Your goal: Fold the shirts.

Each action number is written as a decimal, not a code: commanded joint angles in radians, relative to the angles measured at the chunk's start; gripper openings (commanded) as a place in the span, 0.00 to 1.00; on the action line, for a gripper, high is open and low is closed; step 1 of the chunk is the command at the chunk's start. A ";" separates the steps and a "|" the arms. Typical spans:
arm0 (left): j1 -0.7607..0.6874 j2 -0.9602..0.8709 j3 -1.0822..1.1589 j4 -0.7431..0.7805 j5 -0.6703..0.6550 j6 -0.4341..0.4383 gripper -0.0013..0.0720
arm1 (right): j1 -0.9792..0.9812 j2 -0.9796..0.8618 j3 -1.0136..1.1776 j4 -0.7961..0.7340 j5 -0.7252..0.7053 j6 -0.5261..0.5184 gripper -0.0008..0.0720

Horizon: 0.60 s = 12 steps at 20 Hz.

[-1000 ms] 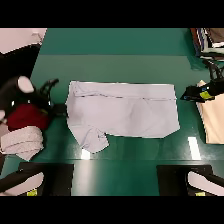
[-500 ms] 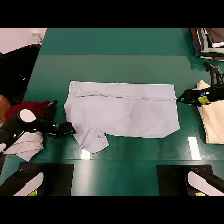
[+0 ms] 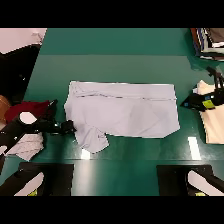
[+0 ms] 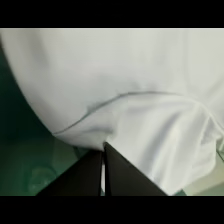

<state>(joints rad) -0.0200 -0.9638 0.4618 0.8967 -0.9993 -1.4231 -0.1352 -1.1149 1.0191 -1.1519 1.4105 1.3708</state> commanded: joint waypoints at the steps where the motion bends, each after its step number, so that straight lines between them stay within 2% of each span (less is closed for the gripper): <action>1: 0.000 0.003 0.033 0.011 -0.095 0.021 0.05 | -0.097 0.043 -0.135 -0.080 0.055 0.017 0.51; 2: 0.000 0.003 0.034 0.011 -0.096 0.027 0.05 | -0.128 0.060 -0.212 -0.074 0.055 0.017 0.56; 3: 0.000 0.003 0.034 0.011 -0.094 0.029 0.05 | -0.152 0.072 -0.290 -0.061 0.048 0.017 0.70; 5: 0.000 0.003 0.035 0.011 -0.093 0.029 0.05 | -0.167 0.079 -0.431 0.024 0.000 0.006 0.71; 8: 0.000 0.003 0.035 0.012 -0.093 0.029 0.05 | -0.109 0.079 -0.549 0.164 -0.129 -0.026 0.70; 11: 0.000 0.003 0.035 0.026 -0.101 0.029 0.05 | -0.016 0.078 -0.550 0.193 -0.222 -0.025 0.60; 12: 0.000 0.003 0.039 0.047 -0.119 0.029 0.05 | 0.008 0.078 -0.540 0.188 -0.239 -0.025 0.50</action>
<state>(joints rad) -0.0200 -0.9615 0.4965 0.9157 -1.0946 -1.3960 -0.1886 -1.0382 0.5053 -1.0080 1.2659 1.3518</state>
